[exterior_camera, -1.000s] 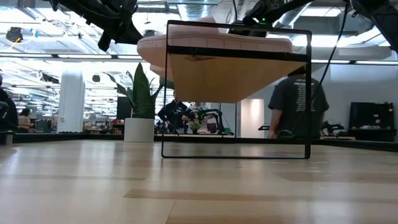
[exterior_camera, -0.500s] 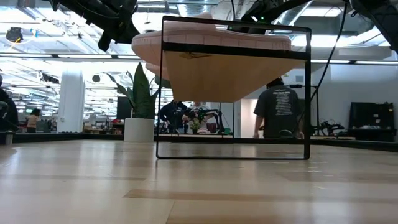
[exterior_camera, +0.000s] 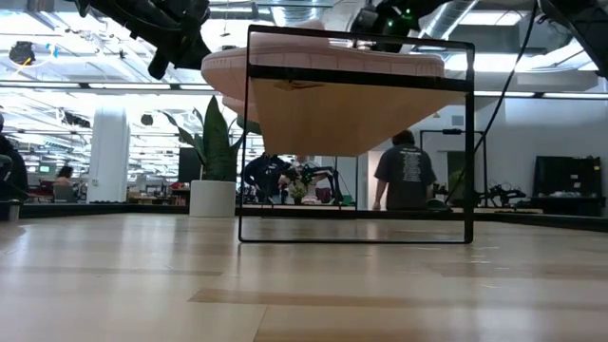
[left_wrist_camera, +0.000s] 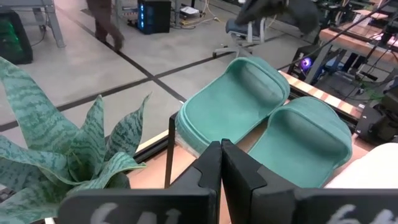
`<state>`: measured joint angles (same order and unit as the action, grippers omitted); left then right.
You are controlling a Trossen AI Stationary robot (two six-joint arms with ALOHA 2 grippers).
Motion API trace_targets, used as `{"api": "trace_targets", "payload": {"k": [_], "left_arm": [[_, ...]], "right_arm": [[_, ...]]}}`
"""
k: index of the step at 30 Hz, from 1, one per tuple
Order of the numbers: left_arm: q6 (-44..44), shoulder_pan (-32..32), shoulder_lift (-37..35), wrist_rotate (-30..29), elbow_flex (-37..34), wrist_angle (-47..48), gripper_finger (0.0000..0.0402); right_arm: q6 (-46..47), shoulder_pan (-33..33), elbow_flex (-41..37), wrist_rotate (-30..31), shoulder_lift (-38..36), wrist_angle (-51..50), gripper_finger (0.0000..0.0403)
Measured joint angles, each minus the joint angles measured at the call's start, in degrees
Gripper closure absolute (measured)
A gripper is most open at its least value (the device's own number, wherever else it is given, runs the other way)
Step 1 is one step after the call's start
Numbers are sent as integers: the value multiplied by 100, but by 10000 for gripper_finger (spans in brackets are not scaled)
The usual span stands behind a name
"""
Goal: Pick and place slides into the shelf
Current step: Adjust the slippers on the shelf
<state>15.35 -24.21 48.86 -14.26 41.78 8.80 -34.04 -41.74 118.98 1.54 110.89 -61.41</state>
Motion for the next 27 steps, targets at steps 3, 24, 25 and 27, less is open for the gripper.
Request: {"api": "trace_targets", "payload": {"k": [3,24,25,27], "left_arm": [[0,-1,0,-1,0,0,401],[1288,92,0,1206,-1777,-2262,402],[1290,148,0,1215,-1777,-2260,401],[1285,259,0,1176,-1777,-2212,401]], "right_arm": [[105,66,326,3,0,-17,403],[861,715,1006,-1792,-1181,-341,403],[861,715,1006,-1794,-1257,-356,403],[863,715,1006,-1797,-1396,-404,403]]}}
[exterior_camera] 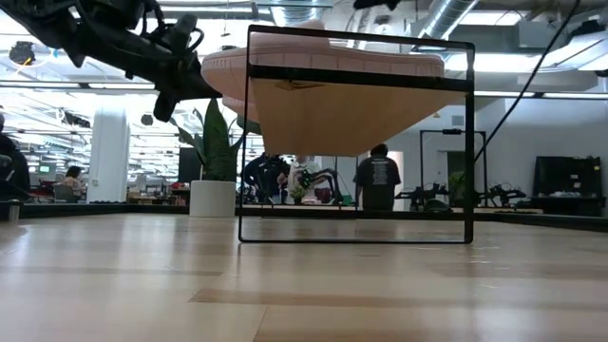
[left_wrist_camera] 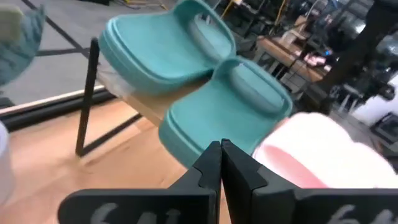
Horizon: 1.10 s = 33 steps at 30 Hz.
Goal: Pick and place slides into the shelf
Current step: Adjust the slippers on the shelf
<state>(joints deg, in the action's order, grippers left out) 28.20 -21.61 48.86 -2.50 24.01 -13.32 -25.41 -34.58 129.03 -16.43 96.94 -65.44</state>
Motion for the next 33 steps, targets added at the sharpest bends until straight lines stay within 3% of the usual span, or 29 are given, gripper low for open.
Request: {"api": "trace_targets", "payload": {"k": [9,12,19,27,33], "left_arm": [[-1192,368,254,-1713,119,493,401],[-1594,270,593,-1890,443,728,401],[-1694,-308,1410,-940,1368,1301,401],[-1455,-817,1399,-396,1855,1400,402],[-725,-1284,1402,903,1875,1276,401]], "right_arm": [[60,-5,0,10,-524,-360,403],[146,-10,0,19,-646,-425,403],[311,-207,-4,132,-877,-678,403],[309,-282,-4,365,-1000,-889,403],[306,-311,-4,418,-1084,-965,403]]}}
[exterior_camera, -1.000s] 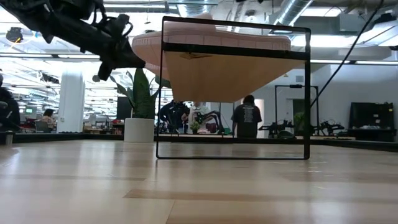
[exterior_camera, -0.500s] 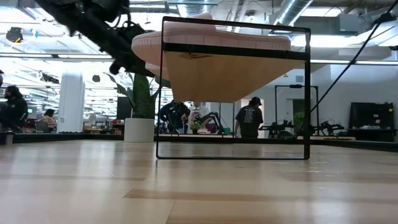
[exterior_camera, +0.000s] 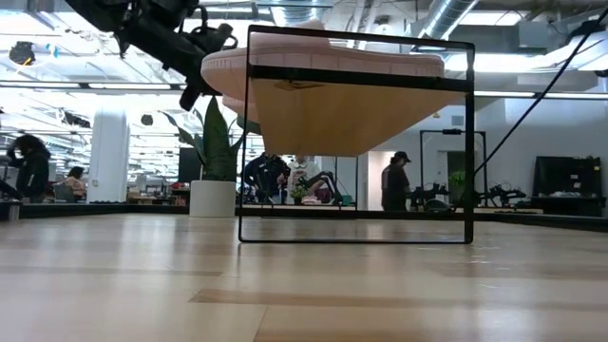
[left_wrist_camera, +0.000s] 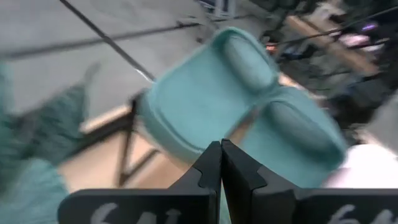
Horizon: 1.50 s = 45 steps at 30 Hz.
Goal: Pick and place slides into the shelf
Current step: Adjust the slippers on the shelf
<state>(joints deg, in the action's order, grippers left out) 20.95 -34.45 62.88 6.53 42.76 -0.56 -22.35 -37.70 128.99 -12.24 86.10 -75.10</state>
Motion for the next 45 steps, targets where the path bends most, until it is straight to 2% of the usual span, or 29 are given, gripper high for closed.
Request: {"api": "trace_targets", "payload": {"k": [4,10,15,22,28,34,41,45], "left_arm": [[525,-306,12,688,-2,3,401],[753,-617,10,1390,-2,4,401],[970,-783,10,1566,-2,5,402],[1188,-808,10,1600,-2,184,401],[1416,-799,10,2009,-2,515,399],[1714,-801,10,2316,-2,505,364],[1993,-801,10,2168,-2,506,300],[2133,-798,10,2170,-2,651,277]], "right_arm": [[0,-6,-4,0,-69,-10,403],[27,-6,-4,-1,-200,-88,403],[136,-6,-136,-6,-387,-118,403],[407,-6,-1109,34,-941,221,403],[631,-6,-2099,115,-1546,799,403],[800,-6,-2697,226,-1989,1095,403],[932,-6,-3008,226,-2250,1165,403],[1034,59,-3008,226,-2251,1174,403]]}}
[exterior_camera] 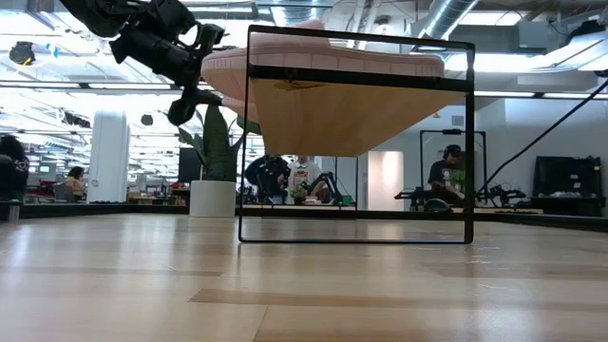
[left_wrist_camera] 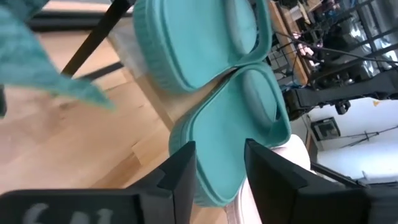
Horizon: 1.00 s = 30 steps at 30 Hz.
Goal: Pick and place slides into the shelf
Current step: Adjust the slippers on the shelf
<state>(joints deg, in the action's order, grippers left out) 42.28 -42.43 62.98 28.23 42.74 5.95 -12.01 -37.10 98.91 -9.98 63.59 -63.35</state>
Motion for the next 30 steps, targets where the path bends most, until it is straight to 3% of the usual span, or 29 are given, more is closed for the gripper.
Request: {"api": "trace_targets", "payload": {"k": [11,30], "left_arm": [[208,81,0,170,-4,273,262],[317,642,0,-674,-7,544,261]], "right_arm": [[-45,34,0,-1,4,-47,403],[-62,33,0,0,7,-50,403]]}}
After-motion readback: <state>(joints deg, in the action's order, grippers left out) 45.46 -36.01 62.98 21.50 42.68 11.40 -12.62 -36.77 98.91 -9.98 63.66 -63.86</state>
